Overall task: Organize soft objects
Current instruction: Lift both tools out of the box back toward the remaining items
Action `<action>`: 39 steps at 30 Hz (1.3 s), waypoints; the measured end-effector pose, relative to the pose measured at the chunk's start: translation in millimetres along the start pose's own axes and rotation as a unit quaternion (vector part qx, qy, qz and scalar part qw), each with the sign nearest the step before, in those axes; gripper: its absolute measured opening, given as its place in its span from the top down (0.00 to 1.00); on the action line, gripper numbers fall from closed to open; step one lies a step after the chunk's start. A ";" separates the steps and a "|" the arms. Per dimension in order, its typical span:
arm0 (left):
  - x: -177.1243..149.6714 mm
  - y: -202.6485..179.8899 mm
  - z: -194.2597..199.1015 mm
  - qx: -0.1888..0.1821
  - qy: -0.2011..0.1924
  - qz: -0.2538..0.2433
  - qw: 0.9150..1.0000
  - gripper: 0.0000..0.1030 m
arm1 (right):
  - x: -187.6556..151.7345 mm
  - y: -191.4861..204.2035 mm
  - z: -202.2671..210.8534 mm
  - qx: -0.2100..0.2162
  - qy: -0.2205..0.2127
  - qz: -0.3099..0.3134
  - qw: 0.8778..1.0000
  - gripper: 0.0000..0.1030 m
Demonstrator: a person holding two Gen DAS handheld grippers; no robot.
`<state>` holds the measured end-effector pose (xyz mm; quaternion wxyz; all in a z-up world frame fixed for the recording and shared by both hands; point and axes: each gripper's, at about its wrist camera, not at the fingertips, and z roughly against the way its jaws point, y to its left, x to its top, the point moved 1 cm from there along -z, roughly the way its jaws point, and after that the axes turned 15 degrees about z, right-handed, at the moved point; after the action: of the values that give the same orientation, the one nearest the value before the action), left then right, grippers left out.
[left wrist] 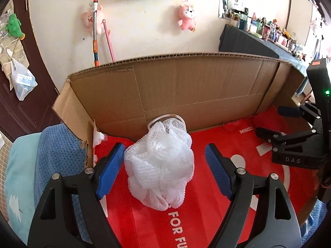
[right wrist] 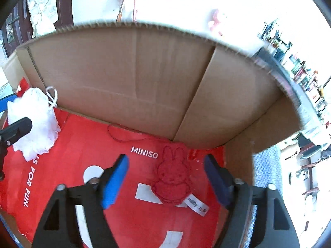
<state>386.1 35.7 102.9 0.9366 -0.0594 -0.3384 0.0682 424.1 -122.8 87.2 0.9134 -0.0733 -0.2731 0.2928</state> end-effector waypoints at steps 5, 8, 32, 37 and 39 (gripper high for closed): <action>-1.5 -0.2 20.7 -0.008 -0.019 0.004 1.000 0.22 | -5.6 0.5 32.8 0.002 -0.026 -0.011 1.000 0.22; -2.5 0.7 36.6 -0.018 -0.032 0.011 0.999 0.14 | -15.8 -0.6 49.7 -0.006 -0.045 -0.012 0.999 0.20; -89.4 -6.3 206.6 -0.099 -0.194 0.017 0.976 0.04 | -120.6 32.6 233.2 -0.073 -0.260 -0.011 0.963 0.00; -129.0 -9.3 241.7 -0.102 -0.246 0.004 0.964 0.00 | -161.1 49.9 262.6 -0.070 -0.302 -0.028 0.950 0.00; -147.2 -9.6 253.5 -0.108 -0.265 0.000 0.958 0.00 | -178.2 56.0 268.8 -0.068 -0.316 -0.037 0.946 0.00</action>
<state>112.1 18.1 205.9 0.8011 -0.1397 -0.5802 0.0450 129.7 -186.5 215.3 0.7836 -0.0290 -0.5692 0.2473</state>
